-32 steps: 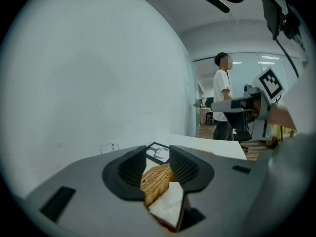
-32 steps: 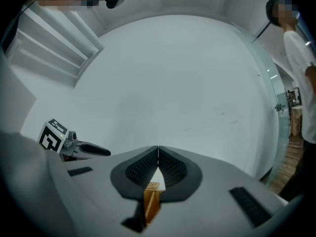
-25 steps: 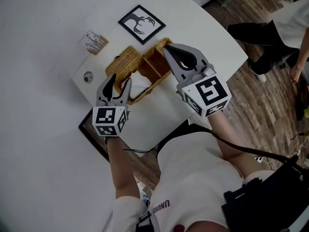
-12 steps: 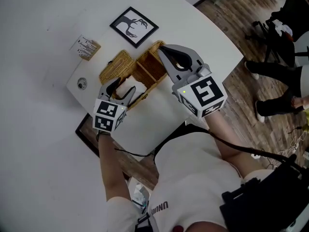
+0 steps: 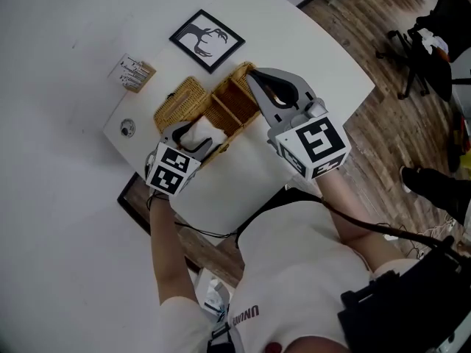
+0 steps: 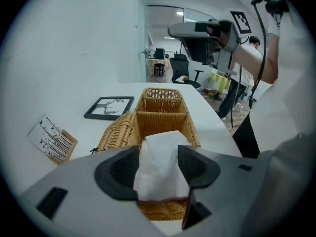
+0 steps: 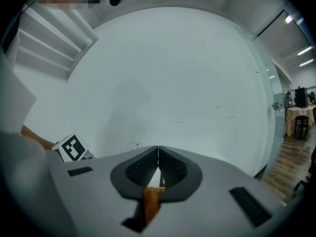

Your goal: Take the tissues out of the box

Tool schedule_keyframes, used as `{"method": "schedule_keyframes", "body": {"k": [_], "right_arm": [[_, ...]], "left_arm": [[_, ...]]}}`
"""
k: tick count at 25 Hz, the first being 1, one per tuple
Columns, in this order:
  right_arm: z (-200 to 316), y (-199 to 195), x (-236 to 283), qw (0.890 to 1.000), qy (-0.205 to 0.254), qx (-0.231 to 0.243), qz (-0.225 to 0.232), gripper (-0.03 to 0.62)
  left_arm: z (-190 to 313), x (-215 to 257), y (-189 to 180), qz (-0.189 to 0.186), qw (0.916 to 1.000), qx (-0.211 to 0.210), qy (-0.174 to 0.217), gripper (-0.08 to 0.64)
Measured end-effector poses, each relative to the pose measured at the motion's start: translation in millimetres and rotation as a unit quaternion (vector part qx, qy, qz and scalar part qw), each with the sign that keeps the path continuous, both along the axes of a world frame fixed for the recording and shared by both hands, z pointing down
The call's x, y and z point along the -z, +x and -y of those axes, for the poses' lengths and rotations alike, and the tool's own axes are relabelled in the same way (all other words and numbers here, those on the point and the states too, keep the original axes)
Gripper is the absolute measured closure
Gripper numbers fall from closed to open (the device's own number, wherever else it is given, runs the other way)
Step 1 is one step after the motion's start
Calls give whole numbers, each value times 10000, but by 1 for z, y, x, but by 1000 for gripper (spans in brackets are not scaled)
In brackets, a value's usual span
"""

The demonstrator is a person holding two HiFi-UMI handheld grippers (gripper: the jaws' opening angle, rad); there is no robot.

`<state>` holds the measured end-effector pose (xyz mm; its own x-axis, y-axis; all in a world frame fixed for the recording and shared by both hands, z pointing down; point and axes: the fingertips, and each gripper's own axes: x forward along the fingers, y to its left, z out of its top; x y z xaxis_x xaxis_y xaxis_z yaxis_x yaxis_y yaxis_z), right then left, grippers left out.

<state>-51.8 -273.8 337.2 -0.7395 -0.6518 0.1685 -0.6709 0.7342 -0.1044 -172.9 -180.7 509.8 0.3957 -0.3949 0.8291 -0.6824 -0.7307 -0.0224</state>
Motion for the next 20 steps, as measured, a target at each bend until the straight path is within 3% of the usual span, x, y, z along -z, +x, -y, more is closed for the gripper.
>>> {"method": "schedule_keyframes", "body": {"k": [20], "right_arm": [[5, 1, -3, 9999, -91, -136, 55, 572]], "left_arm": [[-5, -20, 4, 514, 9960, -371, -625, 310]]}}
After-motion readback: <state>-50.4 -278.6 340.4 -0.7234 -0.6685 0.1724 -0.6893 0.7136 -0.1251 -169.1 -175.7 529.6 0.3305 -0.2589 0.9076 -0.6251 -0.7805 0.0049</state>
